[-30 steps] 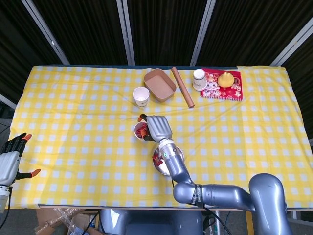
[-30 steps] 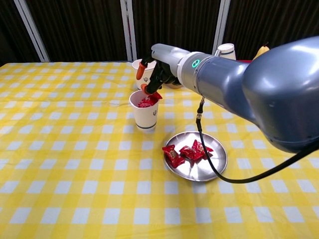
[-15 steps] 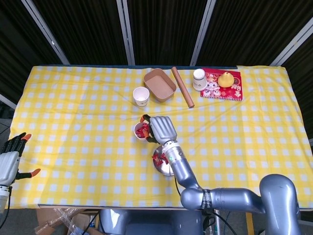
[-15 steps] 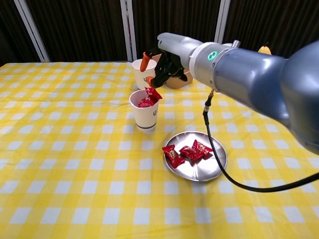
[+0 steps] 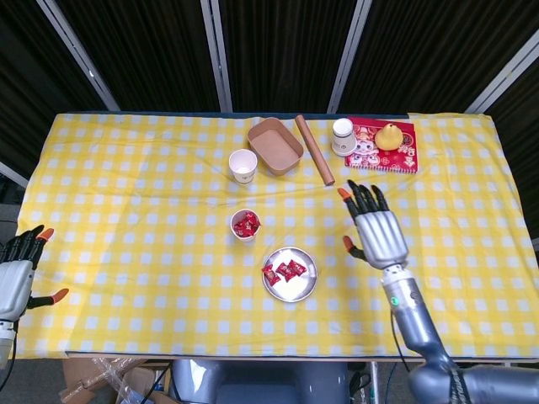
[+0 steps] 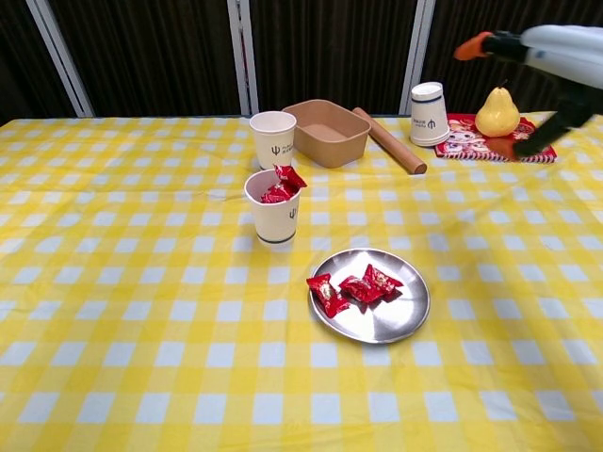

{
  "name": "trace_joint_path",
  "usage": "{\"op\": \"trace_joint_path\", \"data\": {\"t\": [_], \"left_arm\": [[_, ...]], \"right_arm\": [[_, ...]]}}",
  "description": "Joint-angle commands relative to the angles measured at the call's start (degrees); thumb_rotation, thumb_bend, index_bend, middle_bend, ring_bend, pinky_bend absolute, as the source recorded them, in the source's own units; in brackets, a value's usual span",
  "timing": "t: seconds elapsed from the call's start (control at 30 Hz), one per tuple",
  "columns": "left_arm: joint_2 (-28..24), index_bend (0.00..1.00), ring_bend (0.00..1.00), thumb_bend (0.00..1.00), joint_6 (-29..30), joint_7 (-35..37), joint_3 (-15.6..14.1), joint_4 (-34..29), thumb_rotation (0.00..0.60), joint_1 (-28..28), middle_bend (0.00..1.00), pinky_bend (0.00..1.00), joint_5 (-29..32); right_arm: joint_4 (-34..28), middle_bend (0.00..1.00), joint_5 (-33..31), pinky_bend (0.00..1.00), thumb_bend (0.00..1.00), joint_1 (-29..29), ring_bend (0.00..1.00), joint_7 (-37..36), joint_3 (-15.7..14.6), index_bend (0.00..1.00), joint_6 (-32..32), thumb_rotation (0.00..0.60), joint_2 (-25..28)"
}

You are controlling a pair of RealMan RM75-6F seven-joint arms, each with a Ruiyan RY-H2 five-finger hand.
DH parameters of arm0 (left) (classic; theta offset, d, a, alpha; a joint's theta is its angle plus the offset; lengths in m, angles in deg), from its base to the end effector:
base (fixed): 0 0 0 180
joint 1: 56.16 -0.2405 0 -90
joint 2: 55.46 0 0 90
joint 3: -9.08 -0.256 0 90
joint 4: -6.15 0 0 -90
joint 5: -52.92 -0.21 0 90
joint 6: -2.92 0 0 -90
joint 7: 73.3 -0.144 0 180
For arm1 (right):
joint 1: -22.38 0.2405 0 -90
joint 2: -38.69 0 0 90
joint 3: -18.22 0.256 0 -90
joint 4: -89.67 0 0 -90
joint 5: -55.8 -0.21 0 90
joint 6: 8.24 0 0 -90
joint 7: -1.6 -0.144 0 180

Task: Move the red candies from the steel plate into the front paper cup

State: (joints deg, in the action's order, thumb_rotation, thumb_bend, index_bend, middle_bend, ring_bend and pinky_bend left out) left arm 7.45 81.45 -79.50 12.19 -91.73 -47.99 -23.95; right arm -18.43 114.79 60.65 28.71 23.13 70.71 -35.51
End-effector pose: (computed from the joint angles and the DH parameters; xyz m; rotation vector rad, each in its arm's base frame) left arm -0.3084 0.1961 0.1492 -1.3728 -1.0006 -0.7845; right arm -0.1527 -0.3013 0.0807 1.5894 -0.8785 0.9774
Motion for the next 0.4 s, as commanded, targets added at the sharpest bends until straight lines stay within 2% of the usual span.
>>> {"op": "trace_joint_path", "data": {"t": [0.03, 0.13, 0.17, 0.23, 0.4], "left_arm": [[0.44, 0.00, 0.00, 0.00, 1.20, -1.07, -0.29, 0.71, 0.600, -0.31, 0.00, 0.00, -1.21], [0.92, 0.00, 0.00, 0.00, 2.36, -2.34, -0.52, 1.44, 0.600, -0.64, 0.00, 0.00, -2.20], [1.16, 0.00, 0.00, 0.00, 3.14, -2.95, -0.45, 1.78, 0.600, -0.83, 0.00, 0.00, -2.55], [1.50, 0.00, 0.00, 0.00, 3.75, -3.28, -0.44, 2.00, 0.600, -1.04, 0.00, 0.00, -2.86], [1.86, 0.00, 0.00, 0.00, 4.15, -3.54, -0.59, 2.00, 0.600, -1.32, 0.00, 0.00, -3.24]], "right_arm": [[-0.57, 0.00, 6.16, 0.00, 0.36, -6.57, 0.00, -2.75, -5.74, 0.00, 4.87, 0.600, 4.59], [0.68, 0.00, 10.80, 0.00, 0.36, -10.79, 0.00, -5.54, -8.70, 0.00, 8.00, 0.600, 6.55], [2.11, 0.00, 13.20, 0.00, 0.36, -13.89, 0.00, -6.44, -10.69, 0.00, 11.20, 0.600, 7.59], [4.21, 0.00, 16.64, 0.00, 0.36, -16.43, 0.00, -8.17, -12.15, 0.00, 13.82, 0.600, 7.61], [9.81, 0.00, 19.05, 0.00, 0.36, -20.09, 0.00, -12.15, -12.19, 0.00, 15.63, 0.600, 6.73]]}}
